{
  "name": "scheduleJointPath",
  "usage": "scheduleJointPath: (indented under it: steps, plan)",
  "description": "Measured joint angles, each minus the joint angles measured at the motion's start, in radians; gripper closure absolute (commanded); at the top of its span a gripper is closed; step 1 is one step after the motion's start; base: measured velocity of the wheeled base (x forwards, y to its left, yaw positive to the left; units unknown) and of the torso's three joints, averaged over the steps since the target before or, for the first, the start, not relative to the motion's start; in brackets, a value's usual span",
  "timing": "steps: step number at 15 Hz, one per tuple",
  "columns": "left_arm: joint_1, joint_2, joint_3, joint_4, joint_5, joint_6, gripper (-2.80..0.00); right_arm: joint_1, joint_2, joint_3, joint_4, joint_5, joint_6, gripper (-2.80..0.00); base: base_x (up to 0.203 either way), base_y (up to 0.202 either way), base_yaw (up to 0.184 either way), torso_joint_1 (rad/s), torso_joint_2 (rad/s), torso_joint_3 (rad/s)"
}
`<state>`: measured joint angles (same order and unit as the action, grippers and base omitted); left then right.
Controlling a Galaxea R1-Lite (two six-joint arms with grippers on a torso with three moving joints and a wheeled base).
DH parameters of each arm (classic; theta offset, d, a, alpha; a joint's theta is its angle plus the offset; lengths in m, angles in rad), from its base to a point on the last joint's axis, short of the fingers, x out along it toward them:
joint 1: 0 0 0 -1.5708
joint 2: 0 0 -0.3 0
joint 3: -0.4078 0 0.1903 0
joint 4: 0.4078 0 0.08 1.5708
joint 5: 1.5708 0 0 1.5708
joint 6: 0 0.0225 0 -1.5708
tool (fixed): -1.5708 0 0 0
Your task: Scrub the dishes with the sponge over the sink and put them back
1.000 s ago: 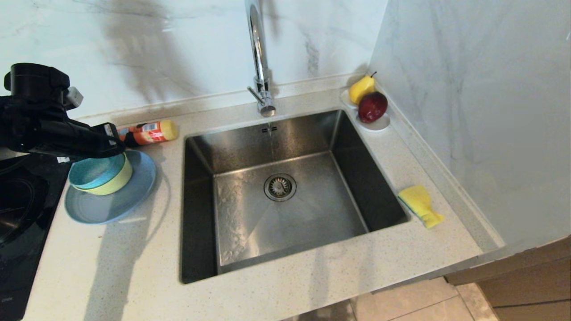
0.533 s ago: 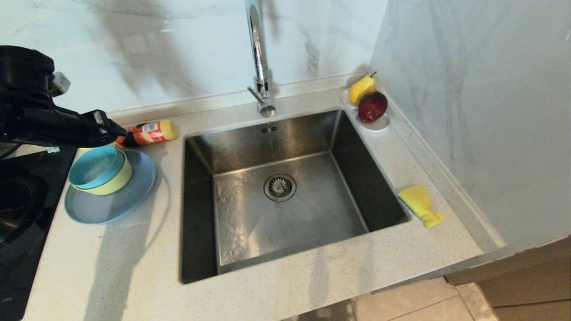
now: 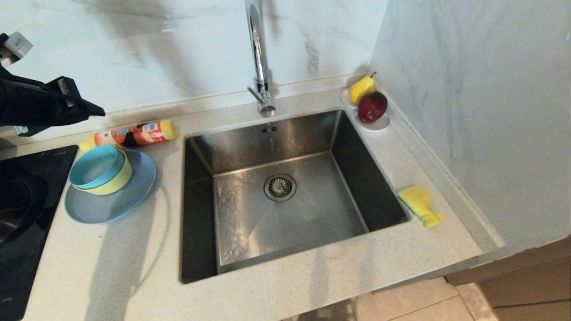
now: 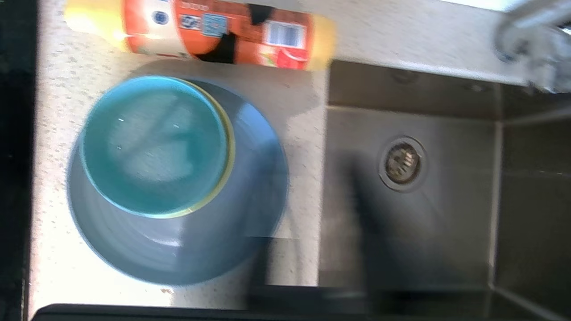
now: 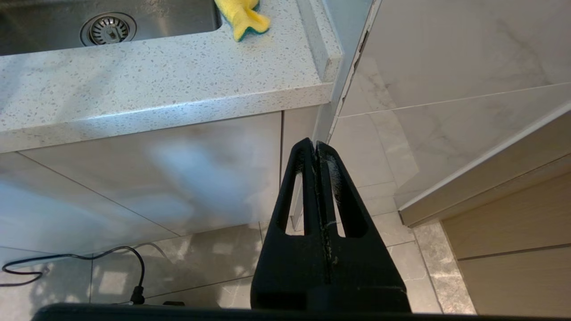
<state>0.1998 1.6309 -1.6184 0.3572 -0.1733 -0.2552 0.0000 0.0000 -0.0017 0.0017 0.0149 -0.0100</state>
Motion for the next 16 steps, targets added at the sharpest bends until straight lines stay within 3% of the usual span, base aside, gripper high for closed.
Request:
scheduleJointPath:
  steps: [2, 4, 8, 11, 16]
  plan:
    - [-0.040, -0.048, 0.049, -0.009, -0.018, 0.016, 0.00, 0.000, 0.000, 0.000, 0.000, 0.000, 0.000, 0.00, 0.000, 0.000, 0.000, 0.000, 0.00, 0.000]
    - [-0.089, -0.112, 0.146, -0.045, -0.027, 0.071, 0.00, 0.000, 0.000, 0.000, 0.000, 0.000, -0.001, 0.00, 0.000, 0.000, 0.000, 0.000, 0.00, 0.000]
    - [-0.153, -0.304, 0.415, -0.235, -0.017, 0.190, 0.00, 0.000, 0.000, 0.000, 0.000, 0.000, 0.000, 0.00, 0.000, 0.000, 0.000, 0.000, 0.00, 0.000]
    - [-0.162, -0.517, 0.638, -0.326, 0.001, 0.201, 0.00, 0.000, 0.000, 0.000, 0.000, 0.000, 0.000, 0.00, 0.000, 0.000, 0.000, 0.000, 0.00, 0.000]
    - [-0.166, -0.936, 0.981, -0.345, -0.002, 0.206, 0.00, 0.000, 0.000, 0.000, 0.000, 0.000, 0.000, 0.00, 0.000, 0.000, 0.000, 0.000, 0.00, 0.000]
